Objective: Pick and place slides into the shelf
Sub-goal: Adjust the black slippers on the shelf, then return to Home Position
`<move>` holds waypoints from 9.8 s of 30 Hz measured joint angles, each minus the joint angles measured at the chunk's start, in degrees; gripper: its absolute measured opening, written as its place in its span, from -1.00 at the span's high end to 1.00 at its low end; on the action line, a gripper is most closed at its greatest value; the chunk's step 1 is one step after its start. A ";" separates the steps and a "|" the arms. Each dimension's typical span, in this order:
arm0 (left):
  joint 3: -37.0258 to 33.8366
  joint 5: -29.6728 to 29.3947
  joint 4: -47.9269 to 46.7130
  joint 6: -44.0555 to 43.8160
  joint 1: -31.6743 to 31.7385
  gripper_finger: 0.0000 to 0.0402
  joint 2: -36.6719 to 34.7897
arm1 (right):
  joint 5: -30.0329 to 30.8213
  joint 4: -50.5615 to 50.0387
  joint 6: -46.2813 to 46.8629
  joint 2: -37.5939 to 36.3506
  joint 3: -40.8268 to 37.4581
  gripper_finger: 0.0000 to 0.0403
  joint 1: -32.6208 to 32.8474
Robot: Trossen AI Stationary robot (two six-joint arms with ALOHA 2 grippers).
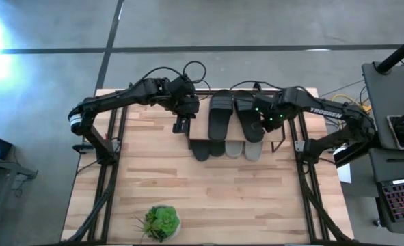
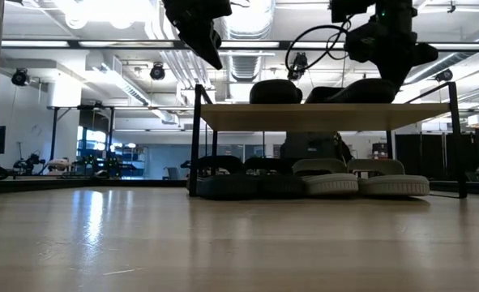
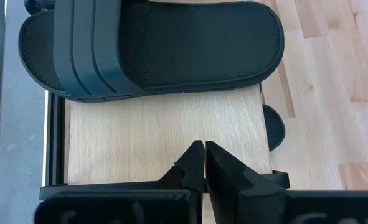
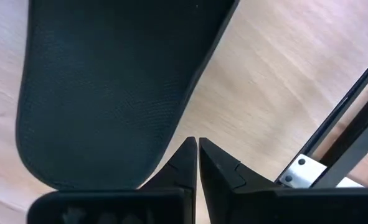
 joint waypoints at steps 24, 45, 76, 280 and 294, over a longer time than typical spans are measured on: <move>0.00 0.02 0.02 0.02 0.02 1.00 0.02 | -2.42 10.92 0.91 0.00 -2.83 0.96 1.41; -4.42 0.85 5.24 5.82 -4.44 1.00 4.83 | 3.68 4.22 6.86 -8.39 -2.72 0.96 8.76; -4.16 -2.70 14.78 6.01 -6.64 1.00 8.57 | 5.73 4.80 6.96 -9.16 -2.74 0.96 8.92; -57.80 6.43 60.41 -46.53 -21.35 1.00 -51.57 | 2.42 86.82 -4.42 -5.16 -21.76 0.96 32.01; -68.72 -0.99 56.87 -44.64 -20.13 1.00 -69.42 | 2.49 87.19 -8.12 -38.17 -42.24 0.96 22.29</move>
